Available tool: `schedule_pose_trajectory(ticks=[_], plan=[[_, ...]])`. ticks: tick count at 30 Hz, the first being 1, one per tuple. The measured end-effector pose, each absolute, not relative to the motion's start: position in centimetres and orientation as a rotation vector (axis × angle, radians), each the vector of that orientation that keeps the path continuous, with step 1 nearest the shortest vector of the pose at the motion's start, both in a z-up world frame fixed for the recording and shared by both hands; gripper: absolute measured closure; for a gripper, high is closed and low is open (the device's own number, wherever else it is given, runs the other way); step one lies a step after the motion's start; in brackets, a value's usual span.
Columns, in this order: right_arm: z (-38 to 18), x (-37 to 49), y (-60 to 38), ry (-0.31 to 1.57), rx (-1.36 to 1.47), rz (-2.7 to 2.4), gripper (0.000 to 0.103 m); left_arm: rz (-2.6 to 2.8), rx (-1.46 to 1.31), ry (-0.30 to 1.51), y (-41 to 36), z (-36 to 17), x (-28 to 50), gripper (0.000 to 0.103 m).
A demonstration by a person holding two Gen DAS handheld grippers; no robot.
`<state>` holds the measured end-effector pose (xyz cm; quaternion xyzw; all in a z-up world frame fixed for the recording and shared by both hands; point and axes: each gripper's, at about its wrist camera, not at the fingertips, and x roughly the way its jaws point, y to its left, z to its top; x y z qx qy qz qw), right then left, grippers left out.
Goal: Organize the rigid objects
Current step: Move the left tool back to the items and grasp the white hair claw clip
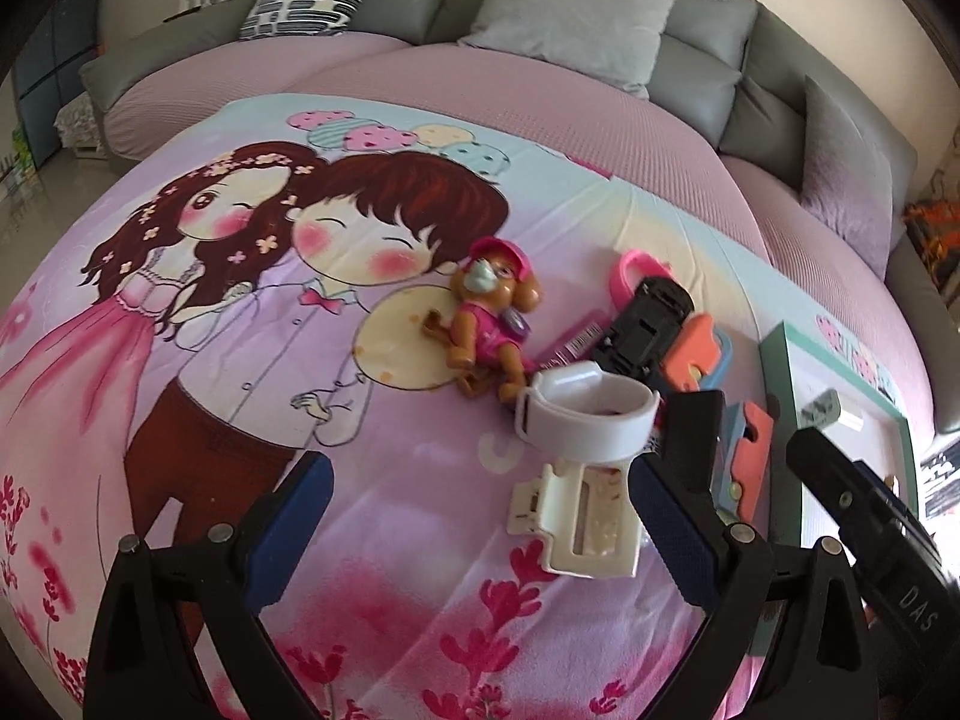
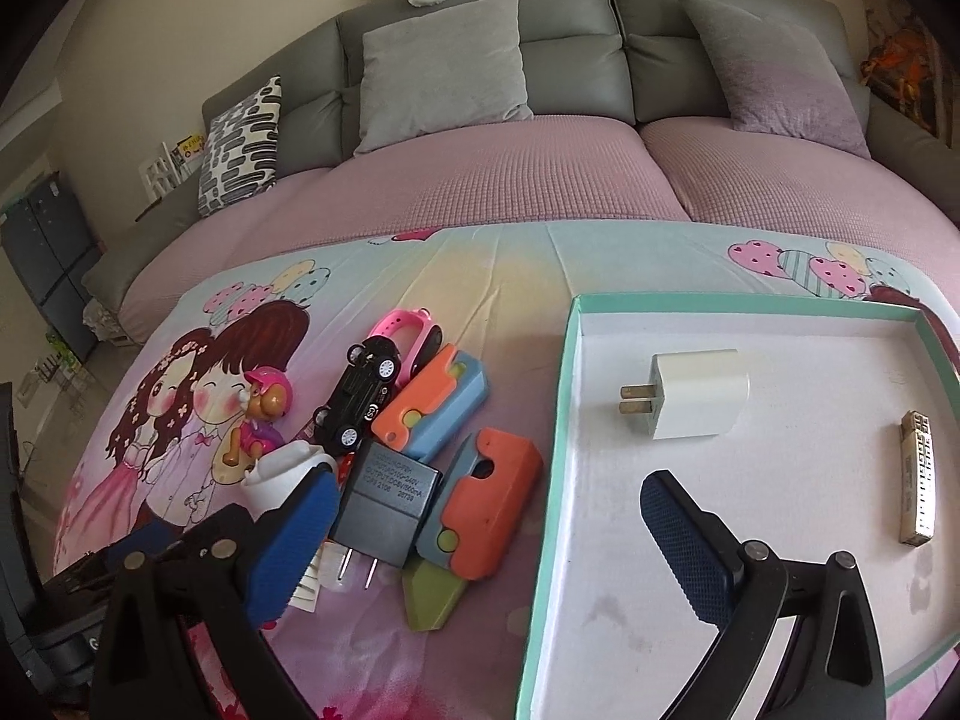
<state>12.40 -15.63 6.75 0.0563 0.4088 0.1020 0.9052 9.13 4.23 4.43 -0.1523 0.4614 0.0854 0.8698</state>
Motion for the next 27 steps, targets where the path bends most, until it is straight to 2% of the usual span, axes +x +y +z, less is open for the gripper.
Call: schedule_pose_trajectory(ticks=[10,11,16,18,20,22,27], plan=[[6.6,12.7,-16.8,0.851,0.159,0.175,0.001,0.084,-0.248,1.023,1.4,3.4,9.9,0.005],[6.6,12.7,-16.9,0.85,0.161,0.172,0.001,0.07,-0.242,1.026,1.2,3.3,9.9,0.007],[6.7,12.7,-17.1,0.846,0.167,0.168,0.001,0.022,-0.222,1.045,0.3,3.0,10.1,0.034],[6.6,12.7,-17.1,0.846,0.167,0.169,0.001,0.005,-0.228,1.05,0.2,2.9,10.1,0.041],[6.7,12.6,-17.0,0.845,0.165,0.17,0.001,0.005,-0.227,1.045,0.2,3.0,10.1,0.043],[6.7,12.6,-17.0,0.844,0.165,0.174,0.002,0.008,-0.229,1.038,0.4,3.2,10.1,0.053],[6.6,12.7,-16.6,0.847,0.159,0.186,0.003,0.001,-0.233,1.028,0.5,3.2,10.0,0.056]])
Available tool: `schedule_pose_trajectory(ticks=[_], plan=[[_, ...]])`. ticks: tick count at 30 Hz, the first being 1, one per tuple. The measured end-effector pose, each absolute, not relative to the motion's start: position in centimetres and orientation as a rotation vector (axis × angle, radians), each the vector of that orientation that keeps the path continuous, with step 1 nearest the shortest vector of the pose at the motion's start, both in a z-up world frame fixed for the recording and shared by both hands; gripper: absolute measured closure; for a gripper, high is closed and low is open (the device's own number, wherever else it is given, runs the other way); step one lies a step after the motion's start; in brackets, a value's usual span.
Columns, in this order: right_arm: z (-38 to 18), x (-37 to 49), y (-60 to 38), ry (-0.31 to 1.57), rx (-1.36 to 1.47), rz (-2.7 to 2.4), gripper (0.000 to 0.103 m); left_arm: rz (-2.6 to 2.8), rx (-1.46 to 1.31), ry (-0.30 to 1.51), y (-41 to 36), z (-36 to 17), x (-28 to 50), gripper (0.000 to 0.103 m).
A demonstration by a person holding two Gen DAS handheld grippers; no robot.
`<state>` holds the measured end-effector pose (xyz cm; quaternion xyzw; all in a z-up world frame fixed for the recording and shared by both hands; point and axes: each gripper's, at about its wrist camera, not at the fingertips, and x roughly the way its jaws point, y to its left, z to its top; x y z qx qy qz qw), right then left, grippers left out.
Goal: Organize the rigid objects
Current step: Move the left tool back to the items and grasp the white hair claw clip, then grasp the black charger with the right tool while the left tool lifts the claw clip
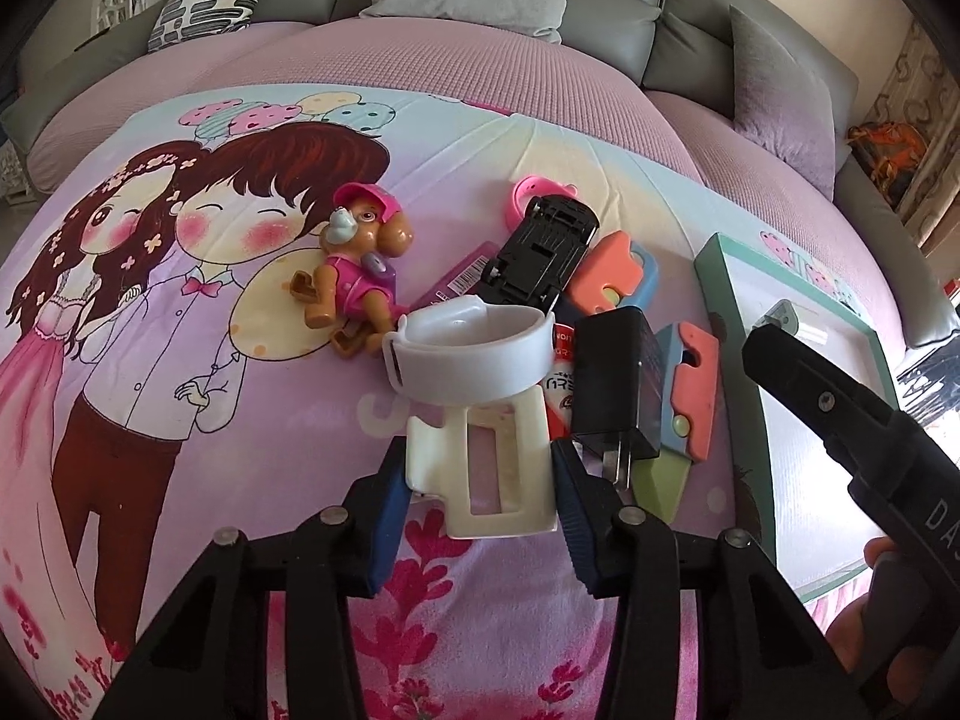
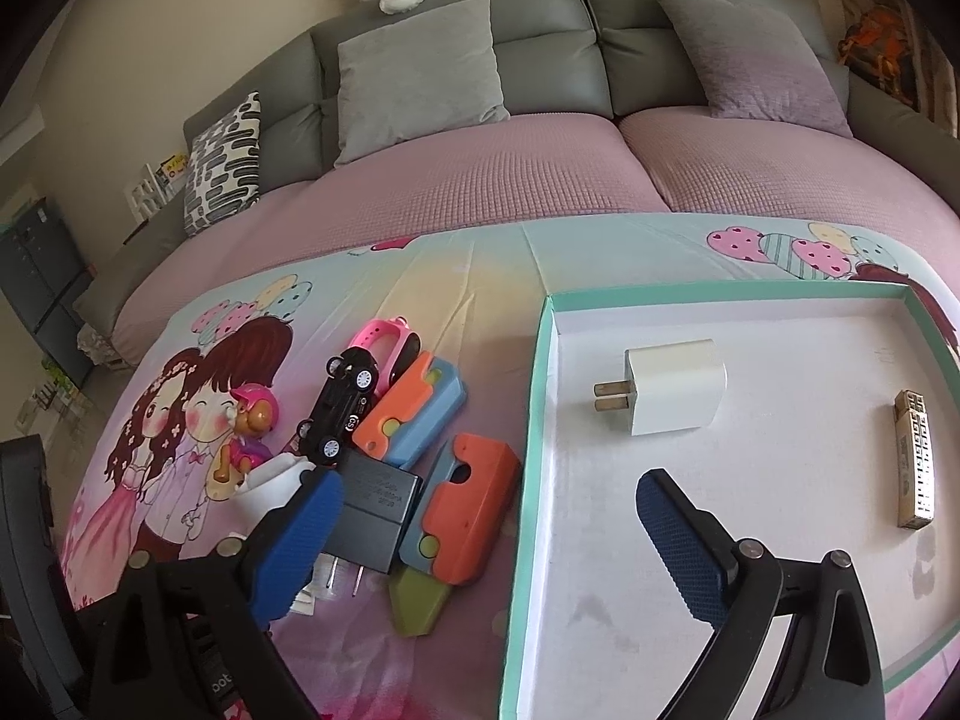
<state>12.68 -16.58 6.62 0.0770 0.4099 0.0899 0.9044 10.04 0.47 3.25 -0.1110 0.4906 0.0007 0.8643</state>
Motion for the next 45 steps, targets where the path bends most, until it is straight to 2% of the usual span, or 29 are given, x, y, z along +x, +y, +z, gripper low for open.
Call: schedule_pose_trajectory(ticks=[9,17,21,26,36,39,42,45], plan=[[6.4,12.6,-15.8,0.849,0.152,0.217,0.008,0.061,-0.272,1.009,2.2,3.4,9.8,0.056],[6.5,12.2,-14.0,0.85,0.105,0.279,0.02,0.133,-0.303,0.993,3.9,3.5,9.5,0.056],[6.1,12.2,-12.9,0.869,0.097,0.32,0.023,0.17,-0.309,0.989,4.8,3.3,9.3,0.056],[5.0,12.3,-11.7,0.905,0.08,0.352,0.032,0.203,-0.328,0.98,5.9,3.2,9.0,0.056],[4.0,12.5,-10.1,0.939,0.075,0.404,0.037,0.223,-0.36,0.974,7.0,3.1,8.7,0.056],[3.9,12.3,-9.4,0.94,0.063,0.429,0.043,0.222,-0.367,0.972,7.2,3.1,8.7,0.056],[3.8,12.2,-9.0,0.95,0.065,0.457,0.045,0.228,-0.377,0.97,7.5,3.1,8.5,0.056],[3.5,12.4,-9.0,0.962,0.076,0.439,0.054,0.235,-0.386,0.968,7.8,3.1,8.4,0.056]])
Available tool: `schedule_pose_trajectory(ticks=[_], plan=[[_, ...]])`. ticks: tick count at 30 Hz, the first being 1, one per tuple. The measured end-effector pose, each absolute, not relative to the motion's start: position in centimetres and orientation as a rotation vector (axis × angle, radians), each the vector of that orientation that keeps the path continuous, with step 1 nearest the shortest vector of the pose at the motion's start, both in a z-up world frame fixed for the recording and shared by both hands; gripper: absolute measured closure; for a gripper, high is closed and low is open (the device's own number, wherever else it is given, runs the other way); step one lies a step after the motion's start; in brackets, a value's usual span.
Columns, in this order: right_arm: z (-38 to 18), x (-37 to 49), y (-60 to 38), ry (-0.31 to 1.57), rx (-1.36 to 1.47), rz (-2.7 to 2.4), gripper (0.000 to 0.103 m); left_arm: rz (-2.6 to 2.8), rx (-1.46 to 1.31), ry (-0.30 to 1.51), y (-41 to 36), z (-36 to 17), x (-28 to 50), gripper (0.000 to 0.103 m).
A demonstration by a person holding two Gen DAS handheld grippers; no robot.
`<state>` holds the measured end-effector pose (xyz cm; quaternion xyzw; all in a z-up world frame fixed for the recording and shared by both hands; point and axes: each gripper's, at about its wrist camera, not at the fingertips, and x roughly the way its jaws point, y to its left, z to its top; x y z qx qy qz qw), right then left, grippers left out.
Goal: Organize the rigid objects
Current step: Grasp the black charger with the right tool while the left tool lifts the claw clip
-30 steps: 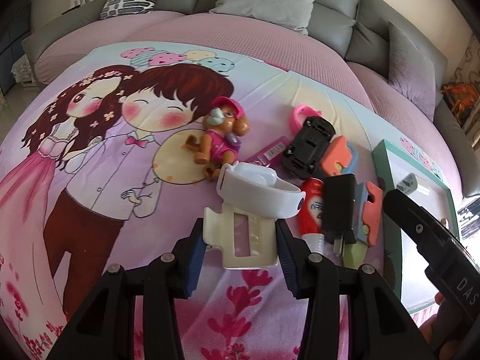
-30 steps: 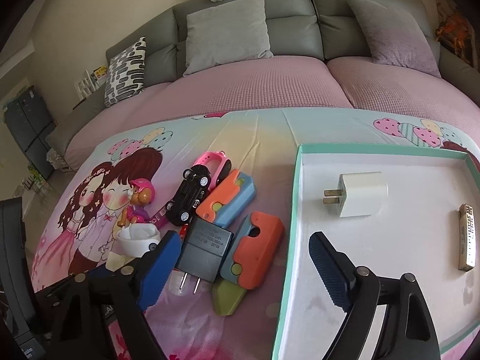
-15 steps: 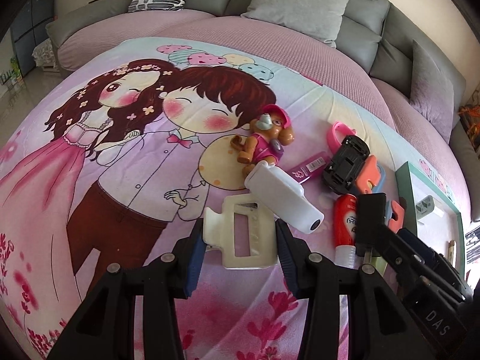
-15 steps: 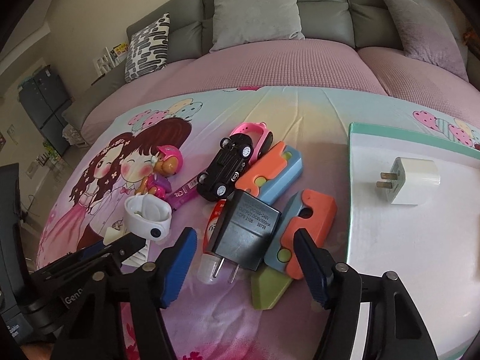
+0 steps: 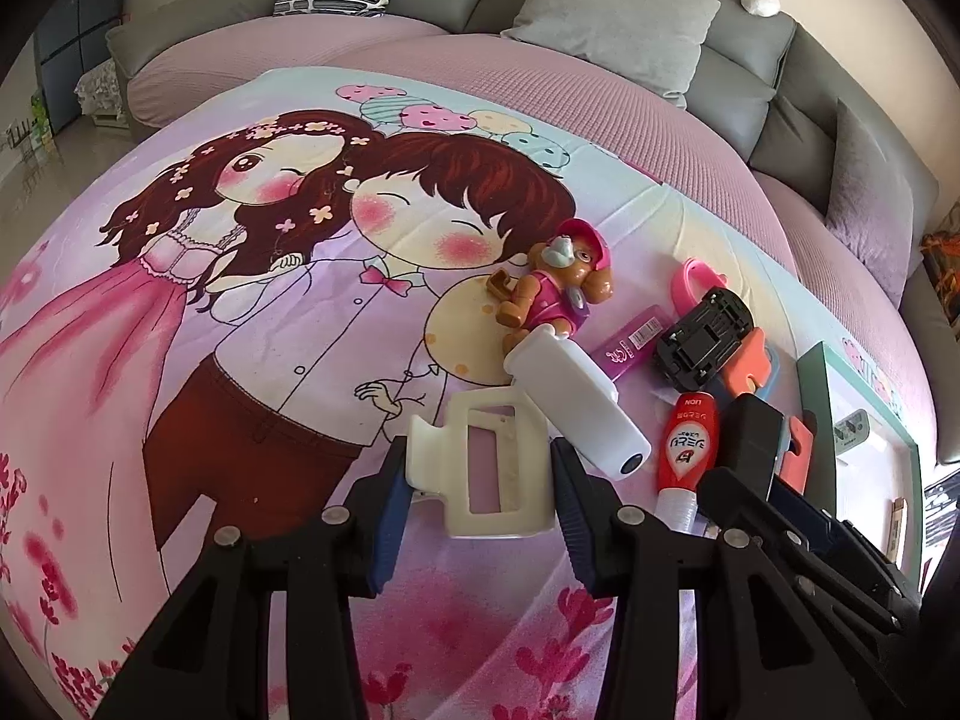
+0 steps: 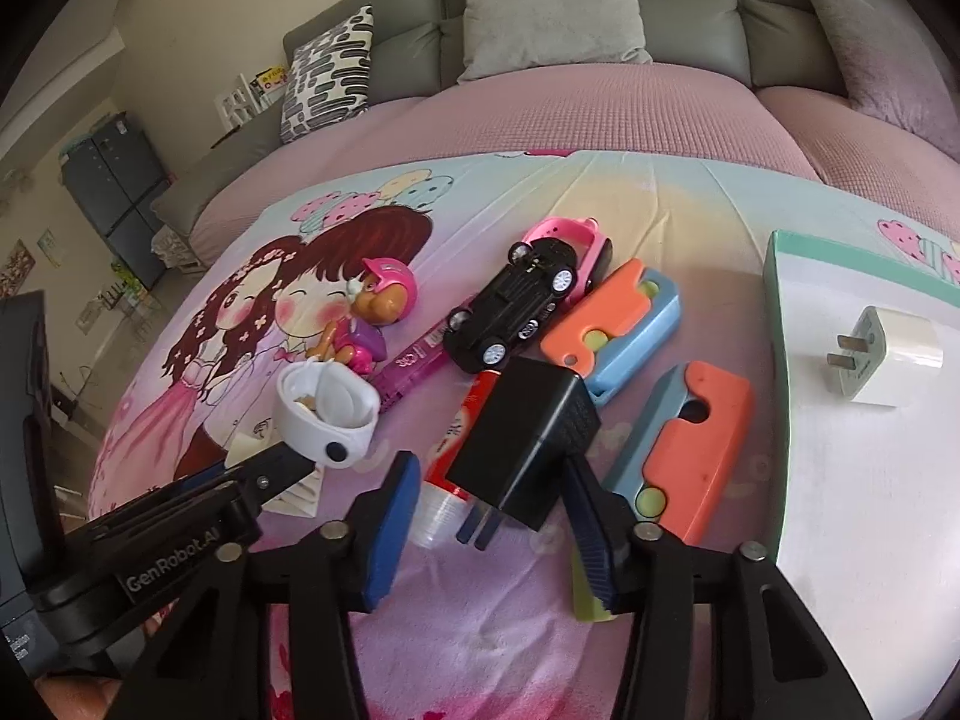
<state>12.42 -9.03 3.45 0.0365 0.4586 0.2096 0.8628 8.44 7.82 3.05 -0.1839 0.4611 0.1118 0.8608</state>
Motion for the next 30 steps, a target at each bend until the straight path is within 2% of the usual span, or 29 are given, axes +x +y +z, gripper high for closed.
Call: schedule_pose_trajectory(ticks=[20,30], plan=[[3.5,13.2,-11.0,0.946,0.15,0.33,0.072,0.248,-0.361,0.966,7.8,2.7,8.7,0.056],[5.2,12.6,-11.9,0.894,0.141,0.307,0.074,0.29,-0.35,0.913,8.7,4.6,7.8,0.056]])
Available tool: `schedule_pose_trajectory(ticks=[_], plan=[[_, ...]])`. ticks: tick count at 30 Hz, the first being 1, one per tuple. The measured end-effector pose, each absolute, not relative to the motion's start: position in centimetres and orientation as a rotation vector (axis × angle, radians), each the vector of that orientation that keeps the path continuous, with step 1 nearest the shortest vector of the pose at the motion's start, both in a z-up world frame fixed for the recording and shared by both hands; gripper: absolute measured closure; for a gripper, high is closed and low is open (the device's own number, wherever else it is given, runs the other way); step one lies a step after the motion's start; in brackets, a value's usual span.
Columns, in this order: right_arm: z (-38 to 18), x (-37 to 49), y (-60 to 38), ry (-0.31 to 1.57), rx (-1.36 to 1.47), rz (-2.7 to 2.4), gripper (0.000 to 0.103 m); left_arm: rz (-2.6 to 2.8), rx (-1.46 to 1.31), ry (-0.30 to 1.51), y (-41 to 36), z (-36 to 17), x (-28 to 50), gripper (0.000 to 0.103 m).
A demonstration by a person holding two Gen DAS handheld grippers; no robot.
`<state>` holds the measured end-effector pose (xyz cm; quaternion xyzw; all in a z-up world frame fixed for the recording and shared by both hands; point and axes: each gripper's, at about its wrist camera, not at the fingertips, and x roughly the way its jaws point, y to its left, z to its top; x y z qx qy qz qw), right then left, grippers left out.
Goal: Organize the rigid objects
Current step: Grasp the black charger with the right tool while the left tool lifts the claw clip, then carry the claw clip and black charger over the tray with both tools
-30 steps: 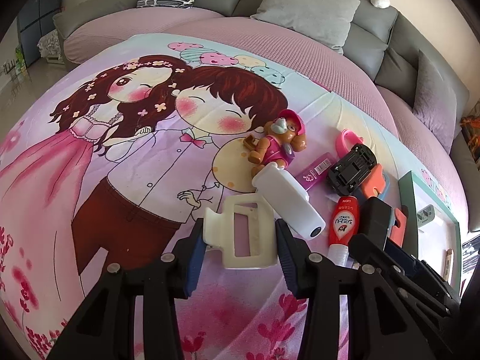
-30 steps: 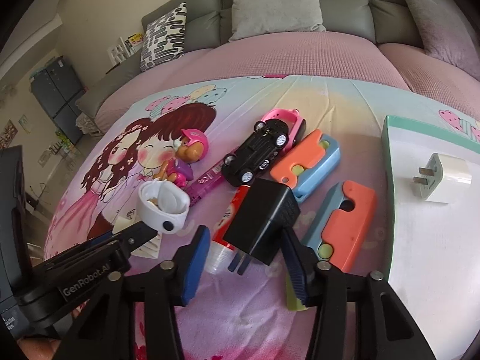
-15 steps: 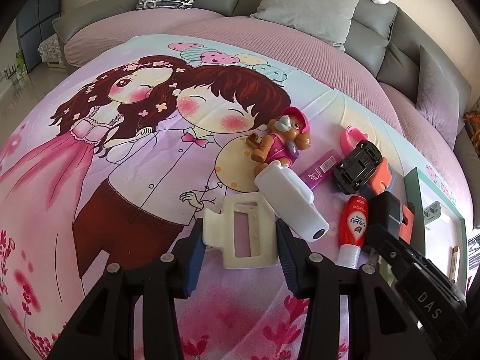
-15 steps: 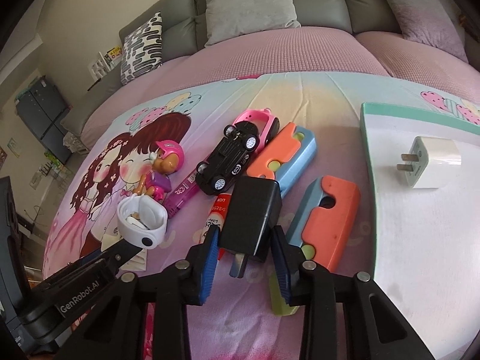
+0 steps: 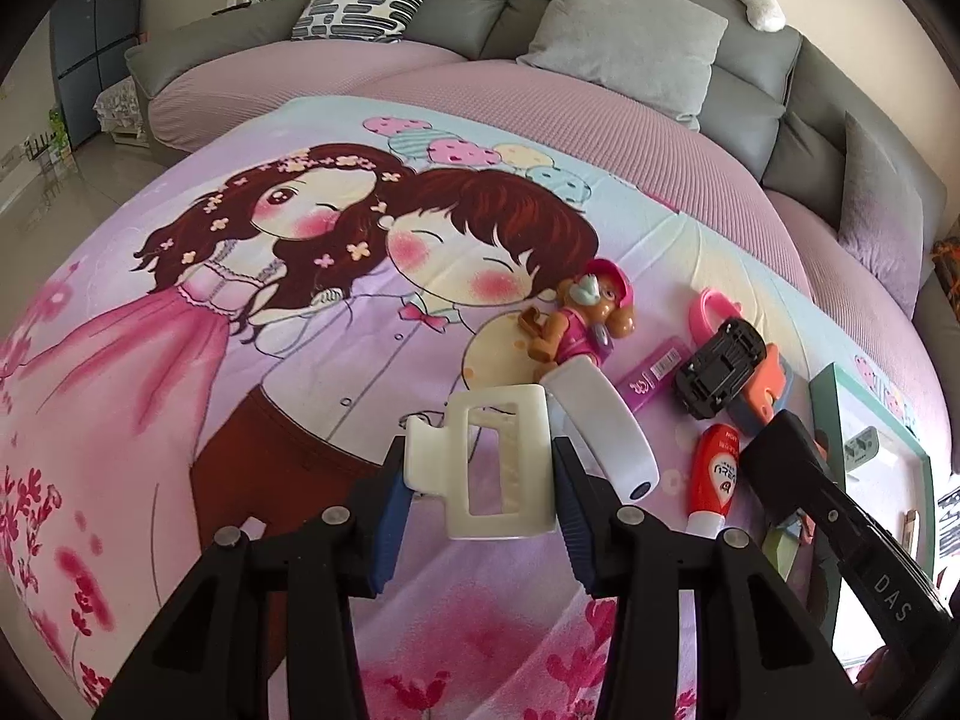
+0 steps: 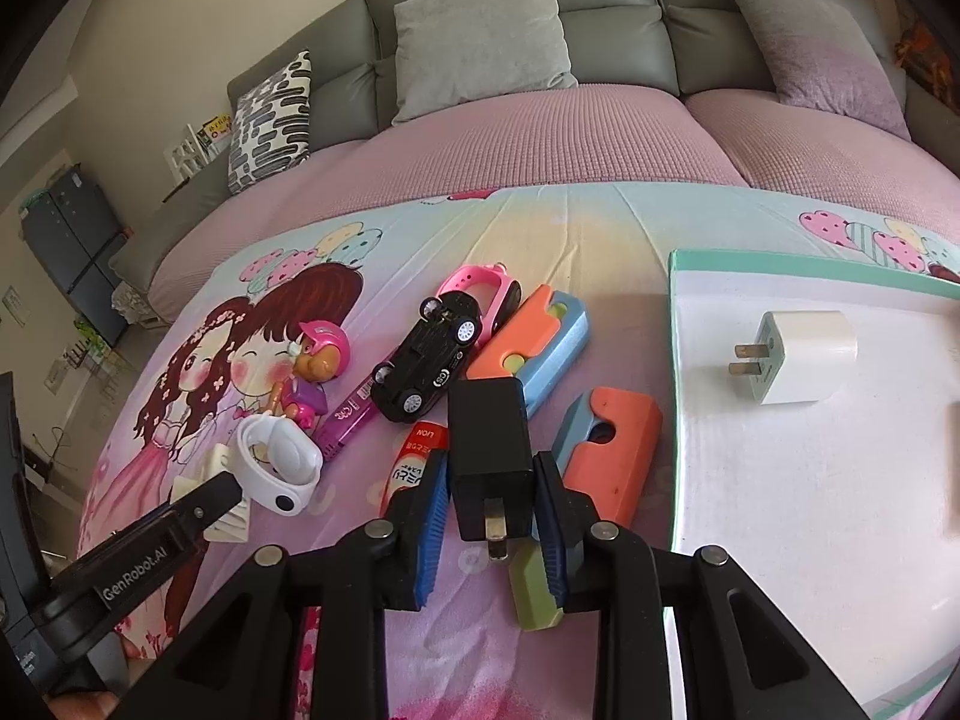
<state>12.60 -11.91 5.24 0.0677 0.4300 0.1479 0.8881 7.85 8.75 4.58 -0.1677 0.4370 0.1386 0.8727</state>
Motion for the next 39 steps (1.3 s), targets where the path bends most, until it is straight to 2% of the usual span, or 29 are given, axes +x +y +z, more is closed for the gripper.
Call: schedule_pose_trajectory(ticks=[19,27,39], plan=[[8.2,11.6,-14.1,0.803,0.178,0.297,0.074,0.264,-0.312,0.862,7.2,6.9,8.0,0.056],[11.1,11.0,-19.9,0.703,0.224,0.157,0.074,0.13,-0.219,0.807,1.6,10.5,9.7,0.056],[11.7,9.6,-31.8,0.672,0.335,-0.165,0.074,-0.13,-0.086,0.726,-10.5,15.1,12.5,0.056]])
